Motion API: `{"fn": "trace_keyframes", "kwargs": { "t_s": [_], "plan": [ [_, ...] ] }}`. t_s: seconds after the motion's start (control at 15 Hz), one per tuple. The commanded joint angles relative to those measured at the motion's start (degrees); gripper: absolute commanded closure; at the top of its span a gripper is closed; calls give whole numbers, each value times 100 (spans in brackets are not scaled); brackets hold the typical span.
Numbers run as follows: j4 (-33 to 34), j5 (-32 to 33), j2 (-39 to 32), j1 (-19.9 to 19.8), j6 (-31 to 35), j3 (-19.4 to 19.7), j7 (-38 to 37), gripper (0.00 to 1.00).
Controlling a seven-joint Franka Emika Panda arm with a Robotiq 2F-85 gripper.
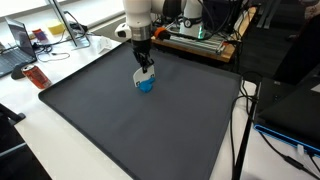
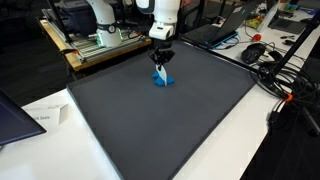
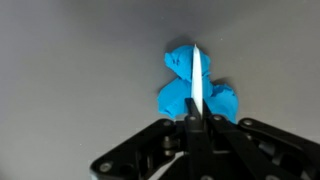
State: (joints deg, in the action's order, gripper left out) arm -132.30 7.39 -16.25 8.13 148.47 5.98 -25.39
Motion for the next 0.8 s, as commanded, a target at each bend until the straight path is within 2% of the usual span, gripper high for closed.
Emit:
{"fn": "trace_keyframes", "kwargs": {
  "t_s": [0.0, 0.27, 0.73],
  "plan": [
    [97, -275, -504, -189, 220, -130, 161, 99],
    [189, -435, -639, -217, 163, -211, 330, 99],
    [398, -311, -786, -187, -339, -286, 678, 99]
  ]
}}
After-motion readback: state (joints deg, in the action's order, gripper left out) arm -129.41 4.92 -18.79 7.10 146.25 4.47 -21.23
